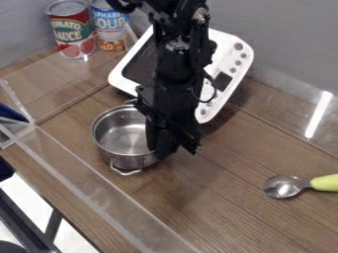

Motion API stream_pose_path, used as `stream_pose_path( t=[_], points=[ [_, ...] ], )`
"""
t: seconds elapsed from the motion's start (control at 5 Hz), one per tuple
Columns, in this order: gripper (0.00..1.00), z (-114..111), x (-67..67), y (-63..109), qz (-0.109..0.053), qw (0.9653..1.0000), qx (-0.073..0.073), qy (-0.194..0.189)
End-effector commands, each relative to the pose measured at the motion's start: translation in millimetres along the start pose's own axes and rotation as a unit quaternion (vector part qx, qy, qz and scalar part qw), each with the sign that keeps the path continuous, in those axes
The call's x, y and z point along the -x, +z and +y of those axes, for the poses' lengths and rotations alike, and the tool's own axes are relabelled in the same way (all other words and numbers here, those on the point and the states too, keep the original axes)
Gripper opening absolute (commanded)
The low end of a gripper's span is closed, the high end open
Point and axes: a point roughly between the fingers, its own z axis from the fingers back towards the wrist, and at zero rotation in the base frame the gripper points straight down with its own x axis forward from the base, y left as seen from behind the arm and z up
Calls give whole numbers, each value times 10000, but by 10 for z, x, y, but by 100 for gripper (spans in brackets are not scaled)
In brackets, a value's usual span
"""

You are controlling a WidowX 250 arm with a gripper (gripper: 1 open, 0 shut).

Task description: Remove silver pot from the white and black stove top and place it on the table

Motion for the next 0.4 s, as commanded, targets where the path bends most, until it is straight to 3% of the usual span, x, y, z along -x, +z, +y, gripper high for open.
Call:
stream_pose_path(
  t=[0.0,0.2],
  points=[
    [0,5,-101,179,-205,9995,-180,-172],
    [0,-36,-127,320,-174,9993,-278,-204]
  ],
)
